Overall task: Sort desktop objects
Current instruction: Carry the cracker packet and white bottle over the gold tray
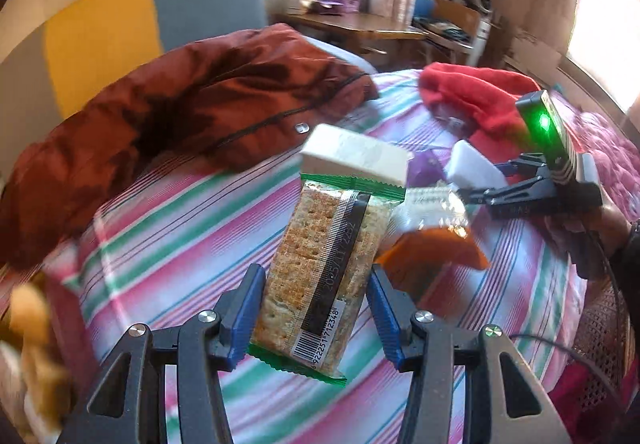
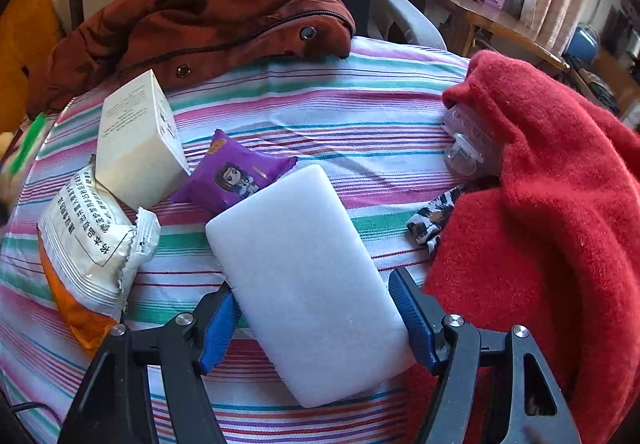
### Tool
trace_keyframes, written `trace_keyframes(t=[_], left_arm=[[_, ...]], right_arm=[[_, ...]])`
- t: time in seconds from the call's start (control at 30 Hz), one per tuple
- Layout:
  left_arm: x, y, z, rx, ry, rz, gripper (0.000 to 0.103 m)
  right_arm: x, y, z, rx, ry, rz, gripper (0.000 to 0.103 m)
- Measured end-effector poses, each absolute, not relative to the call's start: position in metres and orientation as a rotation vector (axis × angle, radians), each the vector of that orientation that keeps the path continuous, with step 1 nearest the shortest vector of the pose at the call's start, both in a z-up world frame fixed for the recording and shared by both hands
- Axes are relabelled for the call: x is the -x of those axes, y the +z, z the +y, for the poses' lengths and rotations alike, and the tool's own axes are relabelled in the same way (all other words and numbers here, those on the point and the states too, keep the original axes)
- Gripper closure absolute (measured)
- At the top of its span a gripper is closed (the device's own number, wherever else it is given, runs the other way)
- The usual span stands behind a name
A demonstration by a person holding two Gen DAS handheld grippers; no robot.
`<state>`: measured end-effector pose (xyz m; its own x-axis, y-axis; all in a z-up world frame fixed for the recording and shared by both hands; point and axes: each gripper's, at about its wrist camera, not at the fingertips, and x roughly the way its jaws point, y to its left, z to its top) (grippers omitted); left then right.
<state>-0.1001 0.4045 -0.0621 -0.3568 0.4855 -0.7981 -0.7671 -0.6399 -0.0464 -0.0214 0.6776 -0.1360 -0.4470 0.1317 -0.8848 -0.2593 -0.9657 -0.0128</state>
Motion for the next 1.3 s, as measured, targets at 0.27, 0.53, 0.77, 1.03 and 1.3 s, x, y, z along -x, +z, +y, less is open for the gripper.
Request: trace_keyframes(t=[0.27, 0.53, 0.77, 1.03, 1.3], left_arm=[[0.086, -0.049, 0.352, 1.053, 2.15, 0.381, 0.051], [0.078, -0.033, 0.314, 1.033, 2.22, 0.311, 0.051], [0.069, -0.02, 0.284, 1.011, 2.27, 0.267, 0.051], [0.06, -0.015, 0.247, 1.002, 2.331, 0.22, 0.051], [0.054, -0.014, 0.218, 1.006, 2.369, 0.184, 0.05]], right_arm=[[0.016, -0.122, 0.672, 1.432, 2.483, 0.289, 0.031], [0.014, -0.087, 0.632, 1.393, 2.551, 0.242, 0.031], [0.017, -0.065, 0.588, 1.363, 2.614, 0.21, 0.031], [0.015, -0.051, 0.537, 1.356, 2.699, 0.239, 0.031], [0.016, -0.051, 0.476, 1.404, 2.789, 0.257, 0.031]])
